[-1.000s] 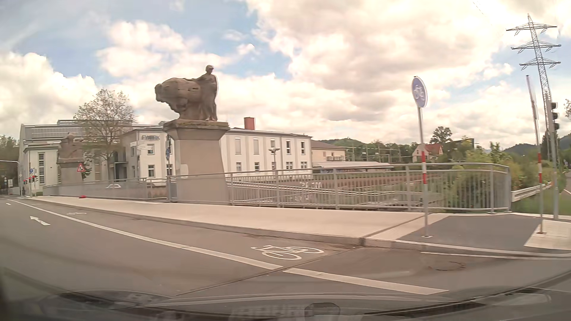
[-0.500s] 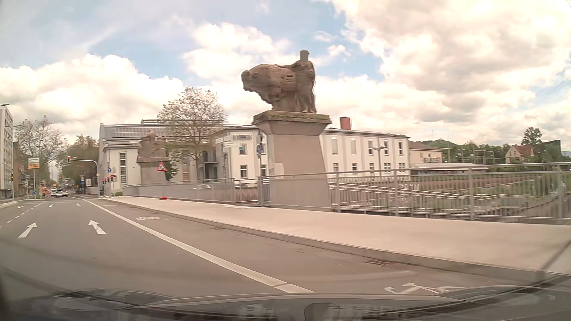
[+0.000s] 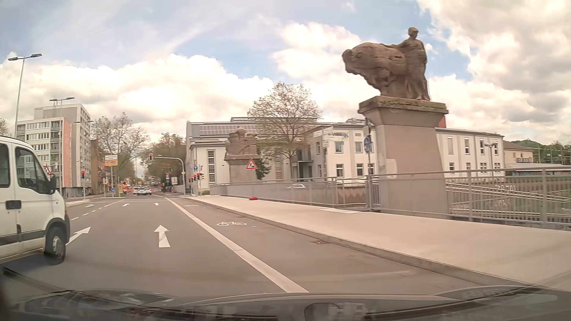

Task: Follow the waypoints while adhering to traffic rules and regulations

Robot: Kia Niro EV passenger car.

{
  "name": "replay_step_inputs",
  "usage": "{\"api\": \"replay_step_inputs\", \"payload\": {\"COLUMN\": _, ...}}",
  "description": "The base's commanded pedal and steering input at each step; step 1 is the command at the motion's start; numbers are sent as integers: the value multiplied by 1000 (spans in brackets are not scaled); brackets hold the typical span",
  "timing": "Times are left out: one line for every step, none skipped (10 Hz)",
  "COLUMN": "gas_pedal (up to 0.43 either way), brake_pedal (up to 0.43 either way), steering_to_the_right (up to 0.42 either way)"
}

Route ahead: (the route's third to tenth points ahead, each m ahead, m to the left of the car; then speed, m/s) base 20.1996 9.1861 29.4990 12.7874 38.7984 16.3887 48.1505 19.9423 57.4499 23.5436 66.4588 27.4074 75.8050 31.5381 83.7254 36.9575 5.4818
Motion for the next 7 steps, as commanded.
{"api": "replay_step_inputs", "payload": {"gas_pedal": 87, "brake_pedal": 0, "steering_to_the_right": -334}}
{"api": "replay_step_inputs", "payload": {"gas_pedal": 87, "brake_pedal": 0, "steering_to_the_right": -299}}
{"api": "replay_step_inputs", "payload": {"gas_pedal": 98, "brake_pedal": 0, "steering_to_the_right": -271}}
{"api": "replay_step_inputs", "payload": {"gas_pedal": 98, "brake_pedal": 0, "steering_to_the_right": -251}}
{"api": "replay_step_inputs", "payload": {"gas_pedal": 98, "brake_pedal": 0, "steering_to_the_right": -235}}
{"api": "replay_step_inputs", "payload": {"gas_pedal": 98, "brake_pedal": 0, "steering_to_the_right": -215}}
{"api": "replay_step_inputs", "payload": {"gas_pedal": 98, "brake_pedal": 0, "steering_to_the_right": -186}}
